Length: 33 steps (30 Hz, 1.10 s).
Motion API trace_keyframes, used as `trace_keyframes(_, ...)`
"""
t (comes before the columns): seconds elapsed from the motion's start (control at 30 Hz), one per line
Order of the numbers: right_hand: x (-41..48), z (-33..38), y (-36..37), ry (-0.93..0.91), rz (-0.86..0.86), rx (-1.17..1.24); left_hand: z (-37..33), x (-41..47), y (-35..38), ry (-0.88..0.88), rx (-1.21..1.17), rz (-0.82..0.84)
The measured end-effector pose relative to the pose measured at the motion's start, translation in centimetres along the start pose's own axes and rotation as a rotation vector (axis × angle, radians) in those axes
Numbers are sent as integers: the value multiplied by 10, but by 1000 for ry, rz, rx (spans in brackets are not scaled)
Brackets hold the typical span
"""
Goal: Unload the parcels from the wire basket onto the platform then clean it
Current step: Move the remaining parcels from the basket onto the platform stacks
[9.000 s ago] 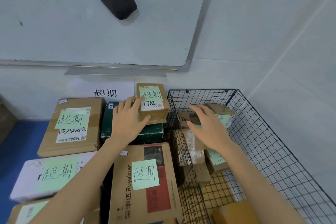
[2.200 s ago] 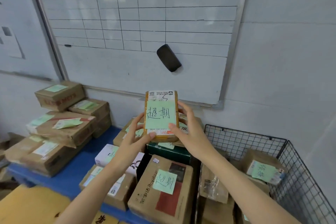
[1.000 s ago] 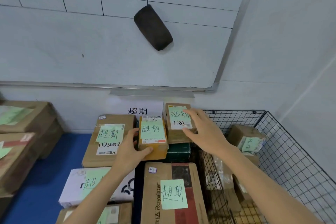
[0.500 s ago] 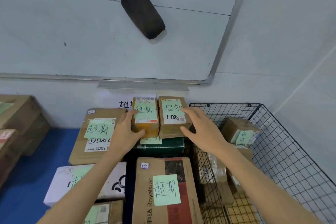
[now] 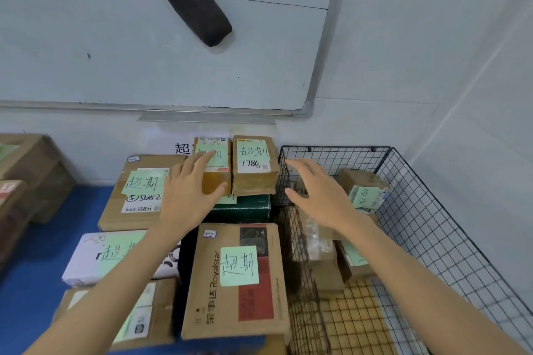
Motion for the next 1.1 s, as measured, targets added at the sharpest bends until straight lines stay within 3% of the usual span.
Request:
trace_keyframes(0.47, -93, -97, -66, -91, 81, -86, -203, -69, 5, 149, 195, 6)
trace_keyframes(0.7, -136, -141, -66, -106, 169, -112, -265, -102, 39, 175, 201, 103)
trace_keyframes(0.97, -175, -186, -37, -43, 376, -161, -294, -119, 108, 286, 193, 362)
trace_keyframes(1.1, -197, -208, -10, 12, 538, -168, -300, -132, 156, 314, 165, 597)
Point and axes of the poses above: each hand's wrist, its own x-axis towards the middle knuckle, its own y-axis out of the palm, z = x × y, the point moved 8 cm from there along x, towards the middle knuckle, and after that the axes turned 4 degrees about x, right-handed, at the moved point
